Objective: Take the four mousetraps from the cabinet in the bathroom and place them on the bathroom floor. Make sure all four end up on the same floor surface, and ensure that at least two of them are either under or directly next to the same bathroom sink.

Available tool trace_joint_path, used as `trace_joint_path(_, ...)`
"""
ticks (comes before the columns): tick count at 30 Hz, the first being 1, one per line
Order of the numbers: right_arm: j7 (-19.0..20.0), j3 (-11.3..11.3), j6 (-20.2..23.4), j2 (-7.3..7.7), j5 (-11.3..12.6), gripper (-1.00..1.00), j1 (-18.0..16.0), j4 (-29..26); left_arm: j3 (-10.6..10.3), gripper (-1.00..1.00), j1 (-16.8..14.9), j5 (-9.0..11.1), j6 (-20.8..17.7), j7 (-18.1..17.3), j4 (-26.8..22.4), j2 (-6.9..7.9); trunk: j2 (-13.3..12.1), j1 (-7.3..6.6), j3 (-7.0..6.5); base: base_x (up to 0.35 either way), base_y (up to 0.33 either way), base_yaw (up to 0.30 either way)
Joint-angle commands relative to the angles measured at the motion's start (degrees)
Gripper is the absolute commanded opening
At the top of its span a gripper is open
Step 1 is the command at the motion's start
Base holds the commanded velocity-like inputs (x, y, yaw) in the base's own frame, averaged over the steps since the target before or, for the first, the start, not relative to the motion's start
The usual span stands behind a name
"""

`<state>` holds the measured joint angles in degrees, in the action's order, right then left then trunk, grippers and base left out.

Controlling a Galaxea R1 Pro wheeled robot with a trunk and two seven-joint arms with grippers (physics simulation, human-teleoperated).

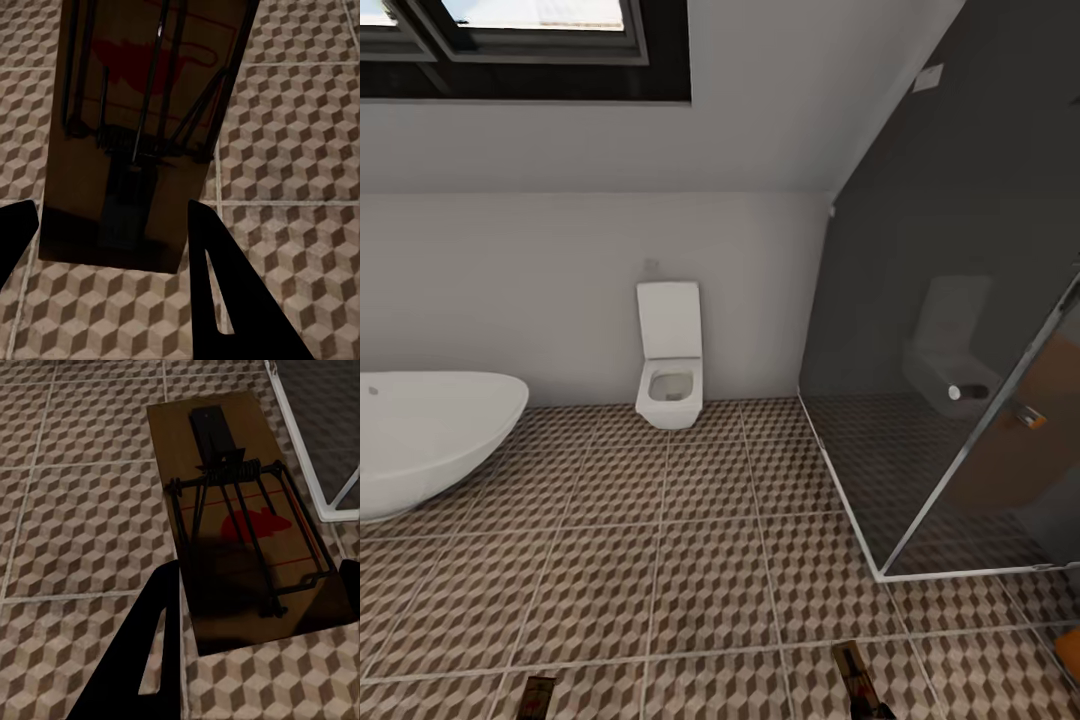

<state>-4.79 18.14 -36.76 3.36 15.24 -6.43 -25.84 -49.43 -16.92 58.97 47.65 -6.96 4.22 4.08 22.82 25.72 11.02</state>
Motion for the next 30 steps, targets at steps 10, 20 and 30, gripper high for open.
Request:
trace_joint_path(10, -0.4, 0.5, -0.2, 0.15, 0.3, -1.00, 0.0, 0.1, -0.2, -1.00, 0.0, 0.6, 0.2, -0.6, 0.2, -0.02, 0.1, 0.06, 0.10, 0.315, 0.024, 0.000)
trace_joint_path(20, -0.4, 0.5, -0.2, 0.15, 0.3, -1.00, -0.1, 0.1, -0.2, -1.00, -0.1, 0.6, 0.2, -0.6, 0.2, 0.03, 0.1, 0.06, 0.10, 0.296, 0.159, 0.000)
trace_joint_path(30, -0.4, 0.5, -0.2, 0.10, 0.3, -1.00, 0.0, 0.1, -0.2, -1.00, -0.1, 0.6, 0.2, -0.6, 0.2, 0.03, 0.1, 0.06, 0.10, 0.164, 0.184, 0.000)
